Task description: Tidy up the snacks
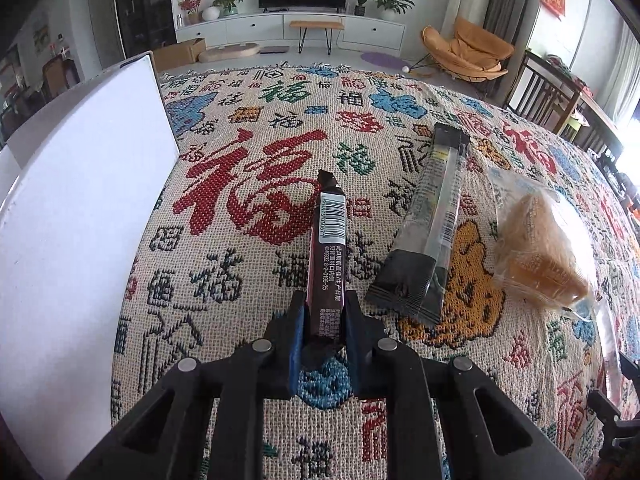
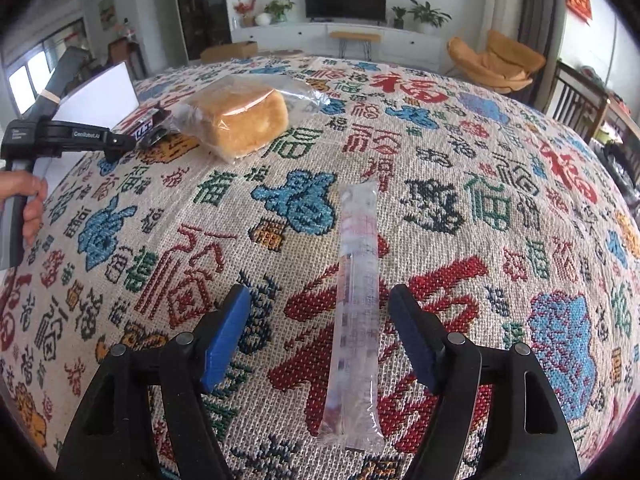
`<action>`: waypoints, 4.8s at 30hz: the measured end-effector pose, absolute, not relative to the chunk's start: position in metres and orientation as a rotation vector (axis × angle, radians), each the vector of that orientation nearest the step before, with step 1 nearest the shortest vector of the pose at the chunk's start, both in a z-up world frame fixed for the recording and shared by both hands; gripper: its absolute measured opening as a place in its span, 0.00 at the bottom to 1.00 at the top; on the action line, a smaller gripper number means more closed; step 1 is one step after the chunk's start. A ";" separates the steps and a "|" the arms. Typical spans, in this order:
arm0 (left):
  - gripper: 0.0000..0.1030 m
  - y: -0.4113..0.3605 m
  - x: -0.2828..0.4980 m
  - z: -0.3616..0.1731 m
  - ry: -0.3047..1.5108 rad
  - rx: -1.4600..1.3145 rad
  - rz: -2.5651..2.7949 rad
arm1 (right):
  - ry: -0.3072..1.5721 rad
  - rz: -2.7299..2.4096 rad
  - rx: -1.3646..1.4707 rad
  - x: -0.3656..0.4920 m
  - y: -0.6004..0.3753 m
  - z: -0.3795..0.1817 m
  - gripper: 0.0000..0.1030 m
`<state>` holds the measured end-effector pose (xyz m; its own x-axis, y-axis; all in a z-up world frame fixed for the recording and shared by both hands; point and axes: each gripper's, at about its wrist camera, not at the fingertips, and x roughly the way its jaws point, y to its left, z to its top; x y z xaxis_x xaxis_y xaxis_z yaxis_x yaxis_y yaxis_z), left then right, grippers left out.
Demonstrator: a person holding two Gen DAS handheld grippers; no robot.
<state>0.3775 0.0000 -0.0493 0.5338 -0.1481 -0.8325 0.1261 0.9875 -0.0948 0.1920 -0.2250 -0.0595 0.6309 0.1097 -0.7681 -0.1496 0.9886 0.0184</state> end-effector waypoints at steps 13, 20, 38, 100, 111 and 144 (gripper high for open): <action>0.17 0.024 0.230 -0.053 1.141 -0.290 -0.376 | 0.875 0.154 -0.044 0.192 -0.226 -0.060 0.74; 0.87 0.041 0.219 -0.039 1.059 -0.225 -0.224 | 0.875 0.154 -0.045 0.192 -0.225 -0.060 0.74; 1.00 -0.009 0.236 -0.067 0.979 0.057 -0.116 | 0.876 0.153 -0.049 0.192 -0.225 -0.060 0.75; 0.17 -0.006 0.232 -0.048 1.043 0.075 -0.187 | 1.292 0.191 -0.022 0.257 -0.239 -0.042 0.18; 0.16 0.057 0.172 0.034 0.844 -0.280 -0.256 | 1.190 0.410 0.191 0.220 -0.210 0.015 0.18; 0.99 0.108 0.117 0.079 0.710 -0.242 -0.058 | 0.856 0.594 -0.252 0.180 -0.037 0.021 0.66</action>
